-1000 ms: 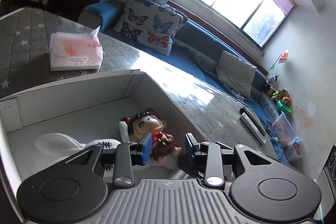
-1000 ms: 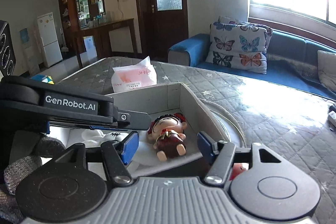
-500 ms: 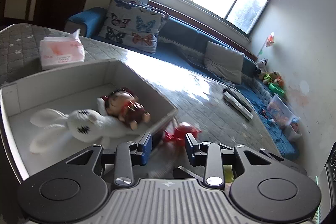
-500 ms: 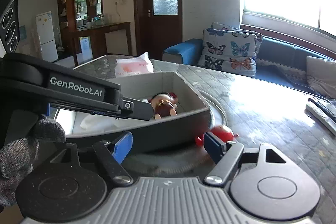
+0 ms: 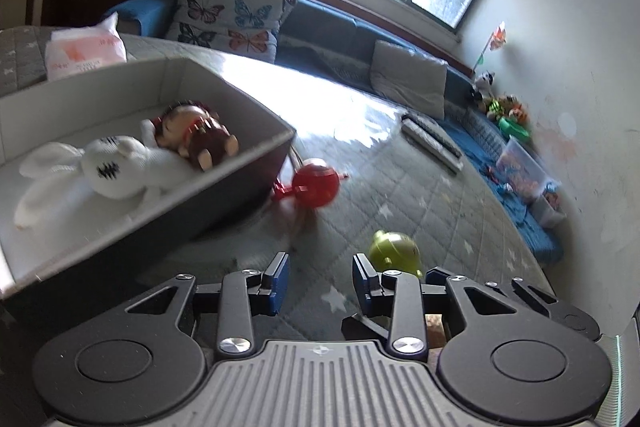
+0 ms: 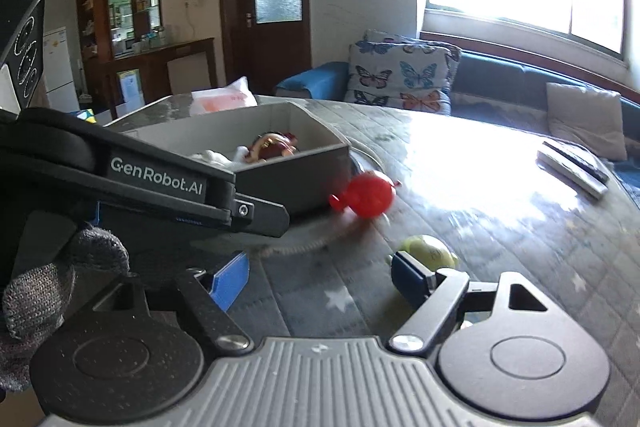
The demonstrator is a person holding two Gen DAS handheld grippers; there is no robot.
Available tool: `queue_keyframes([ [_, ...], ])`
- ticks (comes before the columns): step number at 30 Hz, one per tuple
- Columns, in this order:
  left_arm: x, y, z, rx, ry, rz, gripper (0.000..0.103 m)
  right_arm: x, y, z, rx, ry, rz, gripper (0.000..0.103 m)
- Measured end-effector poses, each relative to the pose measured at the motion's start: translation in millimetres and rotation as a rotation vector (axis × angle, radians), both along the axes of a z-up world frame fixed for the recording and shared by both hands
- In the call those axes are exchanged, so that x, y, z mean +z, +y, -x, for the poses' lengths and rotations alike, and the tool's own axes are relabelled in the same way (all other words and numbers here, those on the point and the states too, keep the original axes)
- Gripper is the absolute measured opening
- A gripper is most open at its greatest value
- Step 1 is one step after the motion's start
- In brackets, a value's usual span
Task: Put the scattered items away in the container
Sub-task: 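Move the left gripper toward the tan peanut-shaped toy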
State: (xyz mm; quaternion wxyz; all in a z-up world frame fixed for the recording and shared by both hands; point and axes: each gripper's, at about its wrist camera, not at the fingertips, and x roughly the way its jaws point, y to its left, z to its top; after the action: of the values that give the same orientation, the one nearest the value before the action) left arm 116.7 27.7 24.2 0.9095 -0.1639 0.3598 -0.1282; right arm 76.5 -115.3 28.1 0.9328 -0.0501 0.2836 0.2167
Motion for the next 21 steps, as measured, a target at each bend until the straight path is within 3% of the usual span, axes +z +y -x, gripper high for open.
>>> queue_keyframes([
  [13, -17, -33, -4, -0.076, 0.057, 0.024, 0.037, -20, -45, 5, -0.143, 0.039, -0.007, 0.081],
  [21, -23, -45, -4, -0.14, 0.085, 0.064, 0.037, -35, -65, 5, -0.166, 0.075, -0.012, 0.085],
])
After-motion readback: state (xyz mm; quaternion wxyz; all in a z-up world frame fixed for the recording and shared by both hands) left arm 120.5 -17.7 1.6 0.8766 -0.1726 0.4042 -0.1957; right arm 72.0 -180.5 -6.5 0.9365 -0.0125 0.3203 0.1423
